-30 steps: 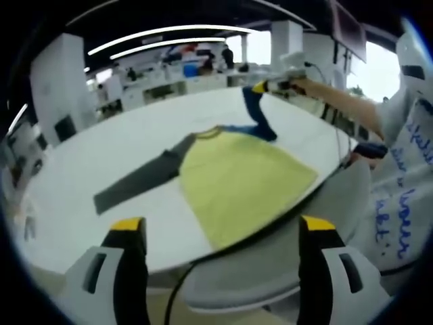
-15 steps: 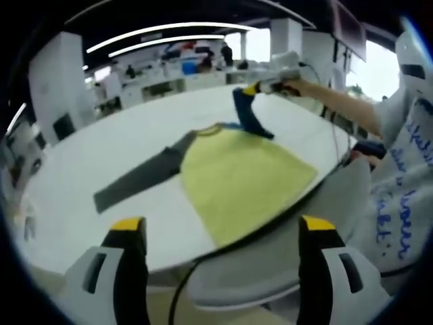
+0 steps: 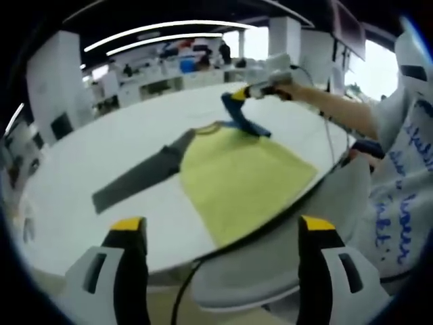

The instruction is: Fold the garment on the visible template until the final outline fits inside the template.

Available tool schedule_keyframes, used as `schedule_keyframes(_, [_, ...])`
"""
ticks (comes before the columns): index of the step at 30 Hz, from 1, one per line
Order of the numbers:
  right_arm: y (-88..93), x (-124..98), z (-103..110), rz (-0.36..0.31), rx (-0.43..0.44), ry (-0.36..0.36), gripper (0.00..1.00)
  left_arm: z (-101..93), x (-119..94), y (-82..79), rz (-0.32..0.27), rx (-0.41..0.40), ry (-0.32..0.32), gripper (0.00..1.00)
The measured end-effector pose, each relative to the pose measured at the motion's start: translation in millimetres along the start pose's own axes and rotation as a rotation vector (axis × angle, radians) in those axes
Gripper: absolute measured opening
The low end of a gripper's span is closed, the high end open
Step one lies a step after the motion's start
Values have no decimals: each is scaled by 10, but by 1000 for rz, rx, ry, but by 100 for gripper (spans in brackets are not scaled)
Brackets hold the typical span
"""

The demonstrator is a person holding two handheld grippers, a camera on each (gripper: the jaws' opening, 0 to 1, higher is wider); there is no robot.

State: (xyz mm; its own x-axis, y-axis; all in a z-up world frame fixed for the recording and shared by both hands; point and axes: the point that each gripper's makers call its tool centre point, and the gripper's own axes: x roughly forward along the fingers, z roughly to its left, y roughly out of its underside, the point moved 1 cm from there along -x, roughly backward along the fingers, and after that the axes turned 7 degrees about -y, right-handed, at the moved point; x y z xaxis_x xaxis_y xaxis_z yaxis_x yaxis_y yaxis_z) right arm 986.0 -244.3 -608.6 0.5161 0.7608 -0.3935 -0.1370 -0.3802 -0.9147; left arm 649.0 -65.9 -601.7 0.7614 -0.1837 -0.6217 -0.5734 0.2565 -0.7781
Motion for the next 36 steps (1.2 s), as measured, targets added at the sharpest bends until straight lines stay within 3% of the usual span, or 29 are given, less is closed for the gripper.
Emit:
schedule_keyframes(9, [183, 168, 108, 22, 46, -14, 2, 21, -9, 44, 7, -9, 3, 88])
schedule_keyframes(13, [194, 231, 237, 5, 103, -62, 2, 32, -3, 55, 11, -11, 4, 88])
schedule_keyframes(36, [533, 507, 452, 69, 133, -88, 2, 10, 23, 98, 32, -19, 17, 88])
